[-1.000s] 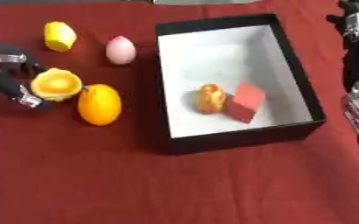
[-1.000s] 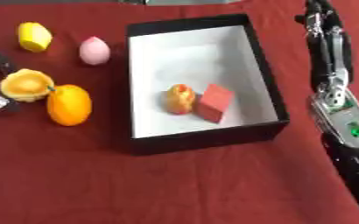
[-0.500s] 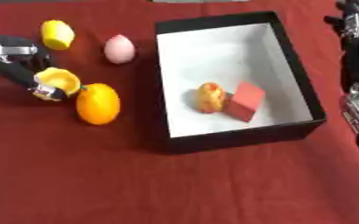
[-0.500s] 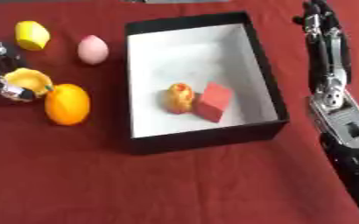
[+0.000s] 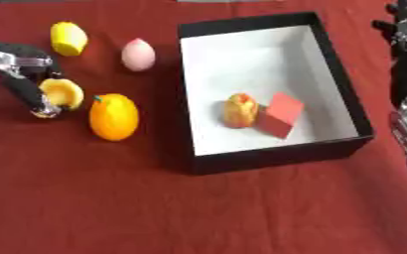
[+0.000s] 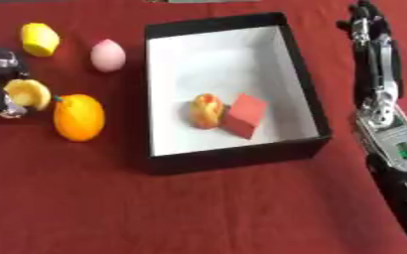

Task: Pick up objects on the table and place them in the box.

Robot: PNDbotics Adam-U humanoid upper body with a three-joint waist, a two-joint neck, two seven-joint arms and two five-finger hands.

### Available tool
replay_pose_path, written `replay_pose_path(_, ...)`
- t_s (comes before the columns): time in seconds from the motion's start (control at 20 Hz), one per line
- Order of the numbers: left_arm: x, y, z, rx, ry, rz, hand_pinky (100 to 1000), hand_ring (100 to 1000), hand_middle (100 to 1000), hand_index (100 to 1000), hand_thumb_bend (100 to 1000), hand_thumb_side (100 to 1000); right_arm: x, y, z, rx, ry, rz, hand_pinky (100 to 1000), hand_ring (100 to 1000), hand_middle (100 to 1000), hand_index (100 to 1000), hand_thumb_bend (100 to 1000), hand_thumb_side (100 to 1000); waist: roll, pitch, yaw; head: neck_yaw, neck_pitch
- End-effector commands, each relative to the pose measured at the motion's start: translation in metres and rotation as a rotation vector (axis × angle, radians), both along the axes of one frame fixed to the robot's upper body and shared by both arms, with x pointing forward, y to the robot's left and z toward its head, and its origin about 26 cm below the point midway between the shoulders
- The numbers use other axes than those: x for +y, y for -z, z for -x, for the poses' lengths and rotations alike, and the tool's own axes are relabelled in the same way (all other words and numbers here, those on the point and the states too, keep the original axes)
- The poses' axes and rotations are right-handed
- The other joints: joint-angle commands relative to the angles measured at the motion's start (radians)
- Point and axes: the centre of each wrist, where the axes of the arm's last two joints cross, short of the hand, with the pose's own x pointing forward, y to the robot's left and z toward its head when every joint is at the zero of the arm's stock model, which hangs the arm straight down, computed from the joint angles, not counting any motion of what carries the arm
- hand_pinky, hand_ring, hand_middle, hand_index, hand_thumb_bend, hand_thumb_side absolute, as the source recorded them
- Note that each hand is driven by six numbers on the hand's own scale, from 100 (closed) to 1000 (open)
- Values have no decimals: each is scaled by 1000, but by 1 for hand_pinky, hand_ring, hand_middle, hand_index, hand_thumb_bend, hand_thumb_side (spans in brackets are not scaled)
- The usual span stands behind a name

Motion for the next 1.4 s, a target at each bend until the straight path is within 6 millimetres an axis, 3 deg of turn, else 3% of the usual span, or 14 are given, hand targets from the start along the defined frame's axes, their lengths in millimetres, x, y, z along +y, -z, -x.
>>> replay_pose_path(0.05,5,-20,3,-48,0,11,688,676,606,523,285,249,-5,-9,0,-20,2,12,966,816,871,926,100,795,-2,-19,1,4,-2)
replay_pose_path(0.25,3,-41,15,-122,33,31,681,659,587,476,294,165,-6,-11,0,-23,1,17,967,816,871,926,100,800,-1,-22,3,1,-2)
replay_pose_path(0.45,-10,-78,34,-243,98,78,678,656,583,472,290,114,-9,-14,1,-32,4,23,967,816,871,925,100,789,0,-25,8,-10,-2)
replay_pose_path(0.6,-38,-112,50,-348,200,114,677,656,583,473,283,100,-11,-19,1,-45,9,23,966,817,872,925,100,782,0,-29,12,-20,-2)
replay_pose_path(0.8,-98,-142,65,-430,388,107,685,657,584,476,313,100,-11,-28,0,-70,8,19,966,818,872,925,100,772,-1,-35,15,-20,-2)
replay_pose_path(1.0,-149,-146,63,-460,515,42,691,657,585,480,349,100,-8,-37,-2,-93,-5,27,965,819,873,925,100,762,-3,-39,9,-13,-2)
replay_pose_path(1.4,-211,-117,41,-425,652,-13,682,651,589,492,348,100,-10,-49,-3,-129,-2,33,963,818,872,925,100,750,-3,-38,-6,-2,-2)
